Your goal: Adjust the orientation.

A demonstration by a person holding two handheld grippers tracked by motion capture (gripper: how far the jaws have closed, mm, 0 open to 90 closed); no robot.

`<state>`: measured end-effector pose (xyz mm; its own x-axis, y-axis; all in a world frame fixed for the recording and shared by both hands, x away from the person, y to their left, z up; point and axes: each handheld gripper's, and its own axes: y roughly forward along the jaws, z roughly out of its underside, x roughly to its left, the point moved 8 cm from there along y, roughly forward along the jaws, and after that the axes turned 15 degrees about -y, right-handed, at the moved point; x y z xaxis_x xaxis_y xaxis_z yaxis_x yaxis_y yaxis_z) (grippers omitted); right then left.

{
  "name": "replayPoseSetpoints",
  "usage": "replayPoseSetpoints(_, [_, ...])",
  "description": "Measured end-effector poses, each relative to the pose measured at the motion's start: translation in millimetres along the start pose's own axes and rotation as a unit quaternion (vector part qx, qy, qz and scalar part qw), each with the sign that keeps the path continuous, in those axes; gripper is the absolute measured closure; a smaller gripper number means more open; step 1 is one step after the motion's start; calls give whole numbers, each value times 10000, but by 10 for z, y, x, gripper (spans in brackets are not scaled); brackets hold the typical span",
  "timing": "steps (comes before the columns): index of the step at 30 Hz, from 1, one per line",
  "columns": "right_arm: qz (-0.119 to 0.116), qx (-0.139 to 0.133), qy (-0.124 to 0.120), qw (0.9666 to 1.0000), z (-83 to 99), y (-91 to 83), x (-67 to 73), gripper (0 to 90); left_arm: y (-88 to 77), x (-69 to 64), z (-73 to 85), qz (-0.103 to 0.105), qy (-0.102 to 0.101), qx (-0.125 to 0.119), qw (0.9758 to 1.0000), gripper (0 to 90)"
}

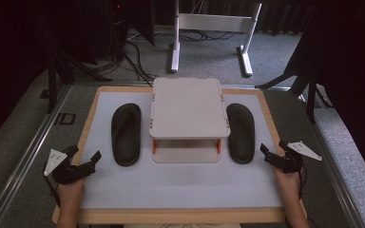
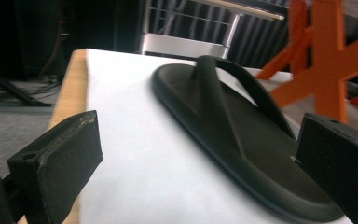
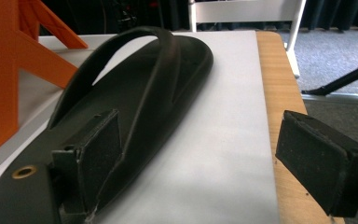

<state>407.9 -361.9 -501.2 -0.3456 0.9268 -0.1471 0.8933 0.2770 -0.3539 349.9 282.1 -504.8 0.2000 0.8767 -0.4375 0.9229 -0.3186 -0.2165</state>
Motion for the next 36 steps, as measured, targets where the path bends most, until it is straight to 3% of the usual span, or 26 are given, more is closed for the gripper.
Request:
replayPoseSetpoints(6, [19,33,35,10000,7,5,-11,133,11,-30,19,33,80,115,9999,4])
replayPoseSetpoints(7, [22,33,50,10000,8,7,-14,133,9,-42,21,127,38,143,9998,4])
replayPoseSetpoints(15, [-1,100,-3,9999,13,24,4,133,34,-81,33,240,-17,460,9987,4])
replayPoseSetpoints(19, [-10,136,-22,9999,18,31,12,133,86,-80,21,128,-48,681,9976,4])
replayPoseSetpoints(22, [-17,149,-5,9999,21,33,9,133,107,-103,-18,166,-86,760,9969,5])
replayPoseSetpoints(31, [-36,145,-45,9999,19,33,17,137,216,-192,-158,309,-27,1325,9907,7])
replayPoseSetpoints(36, [-45,149,-46,9999,20,36,19,137,258,-257,-247,303,206,1595,9865,7])
